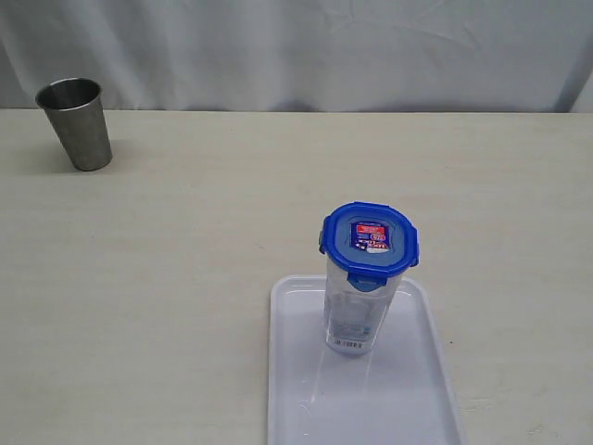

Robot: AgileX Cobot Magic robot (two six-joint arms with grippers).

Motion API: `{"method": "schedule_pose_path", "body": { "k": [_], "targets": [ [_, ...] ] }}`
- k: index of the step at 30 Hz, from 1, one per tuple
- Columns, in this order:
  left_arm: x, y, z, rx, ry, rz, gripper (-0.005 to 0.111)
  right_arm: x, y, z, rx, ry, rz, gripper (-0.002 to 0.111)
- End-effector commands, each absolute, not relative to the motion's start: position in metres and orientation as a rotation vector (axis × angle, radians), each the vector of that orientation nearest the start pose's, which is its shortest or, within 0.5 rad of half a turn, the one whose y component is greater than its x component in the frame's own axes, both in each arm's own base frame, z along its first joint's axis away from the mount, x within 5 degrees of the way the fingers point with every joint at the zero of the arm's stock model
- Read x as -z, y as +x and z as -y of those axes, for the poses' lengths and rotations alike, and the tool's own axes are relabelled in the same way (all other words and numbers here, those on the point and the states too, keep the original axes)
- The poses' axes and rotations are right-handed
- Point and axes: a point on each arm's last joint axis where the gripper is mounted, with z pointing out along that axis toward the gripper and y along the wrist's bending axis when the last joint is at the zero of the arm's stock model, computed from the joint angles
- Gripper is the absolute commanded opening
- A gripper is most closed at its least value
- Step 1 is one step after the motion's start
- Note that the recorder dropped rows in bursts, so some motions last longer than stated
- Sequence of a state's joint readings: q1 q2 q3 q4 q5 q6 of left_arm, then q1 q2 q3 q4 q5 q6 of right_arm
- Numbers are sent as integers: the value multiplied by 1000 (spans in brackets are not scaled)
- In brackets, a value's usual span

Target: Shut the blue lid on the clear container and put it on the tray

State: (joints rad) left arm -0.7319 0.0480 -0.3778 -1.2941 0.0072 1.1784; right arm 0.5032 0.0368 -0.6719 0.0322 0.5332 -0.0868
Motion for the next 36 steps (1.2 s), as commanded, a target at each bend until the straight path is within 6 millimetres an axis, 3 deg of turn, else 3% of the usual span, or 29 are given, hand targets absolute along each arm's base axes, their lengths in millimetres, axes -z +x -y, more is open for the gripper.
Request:
{"method": "schedule_pose_path", "body": {
  "k": [1,36],
  "targets": [
    [-333,10,9,754,351,-1086,0,-359,-17,8,-387,-396,-1349,5],
    [-333,9,11,762,369,-1087,0,-357,-16,7,-433,-368,-1375,5]
  ]
}}
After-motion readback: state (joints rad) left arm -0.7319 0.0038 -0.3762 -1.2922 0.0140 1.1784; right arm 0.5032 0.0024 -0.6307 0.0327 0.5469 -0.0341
